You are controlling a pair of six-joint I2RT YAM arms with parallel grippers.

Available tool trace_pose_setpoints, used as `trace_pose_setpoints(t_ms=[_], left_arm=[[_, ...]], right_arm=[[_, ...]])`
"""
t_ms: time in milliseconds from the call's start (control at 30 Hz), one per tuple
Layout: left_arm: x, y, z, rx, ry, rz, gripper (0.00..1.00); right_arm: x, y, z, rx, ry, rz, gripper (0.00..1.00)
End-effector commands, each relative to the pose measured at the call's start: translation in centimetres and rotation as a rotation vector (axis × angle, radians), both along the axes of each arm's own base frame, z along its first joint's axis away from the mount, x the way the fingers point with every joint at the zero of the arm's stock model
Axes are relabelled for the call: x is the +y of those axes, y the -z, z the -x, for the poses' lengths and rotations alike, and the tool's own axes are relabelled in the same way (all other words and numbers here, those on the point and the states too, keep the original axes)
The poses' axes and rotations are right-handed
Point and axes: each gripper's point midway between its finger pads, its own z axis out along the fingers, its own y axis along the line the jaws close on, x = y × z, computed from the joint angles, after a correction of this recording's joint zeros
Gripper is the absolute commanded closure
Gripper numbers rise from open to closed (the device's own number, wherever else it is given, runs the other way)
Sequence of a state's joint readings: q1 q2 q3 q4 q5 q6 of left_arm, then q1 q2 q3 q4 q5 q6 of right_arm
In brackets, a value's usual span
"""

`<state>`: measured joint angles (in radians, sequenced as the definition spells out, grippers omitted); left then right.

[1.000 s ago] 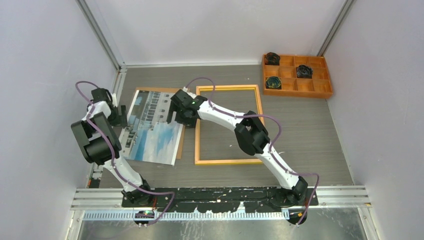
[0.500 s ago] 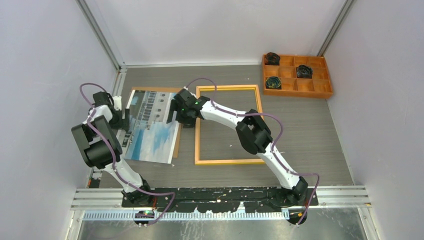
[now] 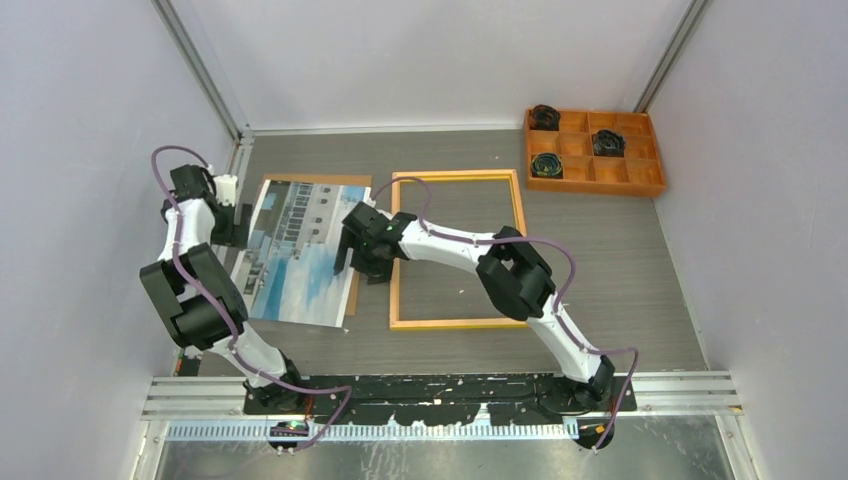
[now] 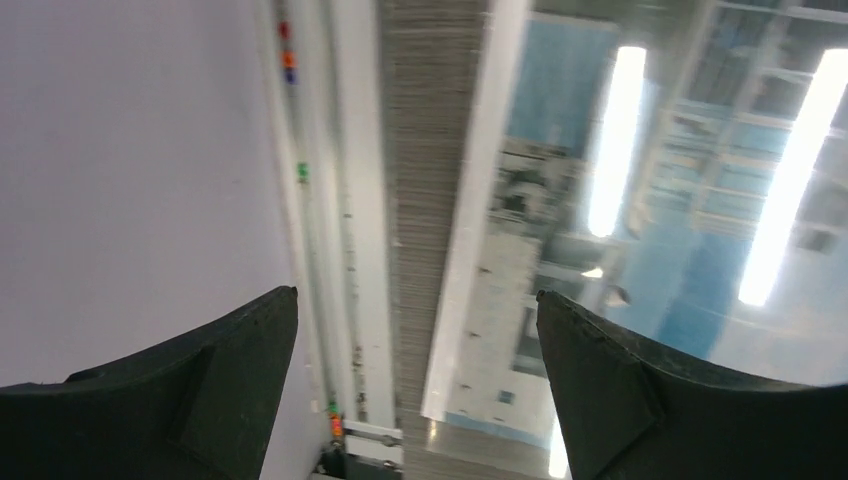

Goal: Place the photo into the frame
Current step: Move the photo frame item to the center of the board, then pick up the photo frame item at the center of the board.

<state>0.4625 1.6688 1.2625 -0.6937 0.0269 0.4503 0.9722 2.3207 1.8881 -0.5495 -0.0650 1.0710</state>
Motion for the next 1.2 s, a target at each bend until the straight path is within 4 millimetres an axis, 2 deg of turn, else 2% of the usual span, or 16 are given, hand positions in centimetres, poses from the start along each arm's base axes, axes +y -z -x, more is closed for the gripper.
trace_pose_setpoints(t_ms=[0, 133, 400, 567, 733, 1067, 1167], left_arm=[[5.8, -0.5, -0.3, -0.008, -0.113, -0.274, 0.09], [8.1, 0.5, -0.6, -0.012, -0.189, -0.384, 0.1], [8.0, 2.6, -0.8, -0.011, -0.238, -0.378, 0.1], [6.7, 4.2, -0.6, 0.01, -0.22, -0.364, 0.11], [5.1, 5.7, -0.2, 0.038, -0.187, -0.337, 0.11], [3.3, 5.4, -0.2, -0.015, -0.154, -0.296, 0.11], [2.9, 6.1, 0.0, 0.004, -0.147, -0.296, 0.11]], right_arm=[[0.2, -2.7, -0.4, -0.052, 0.028, -0.024, 0.13], [-0.2, -2.5, -1.4, -0.077, 0.027, -0.009, 0.13], [-1.6, -0.5, -3.5, -0.068, 0.067, 0.01, 0.13], [-2.0, 0.7, -5.2, -0.045, 0.111, -0.004, 0.13], [-1.4, 1.3, -5.5, -0.031, 0.104, -0.001, 0.13], [-1.0, 2.6, -5.7, 0.007, 0.118, -0.014, 0.14], [-1.0, 3.1, -6.0, 0.034, 0.137, -0.037, 0.14]])
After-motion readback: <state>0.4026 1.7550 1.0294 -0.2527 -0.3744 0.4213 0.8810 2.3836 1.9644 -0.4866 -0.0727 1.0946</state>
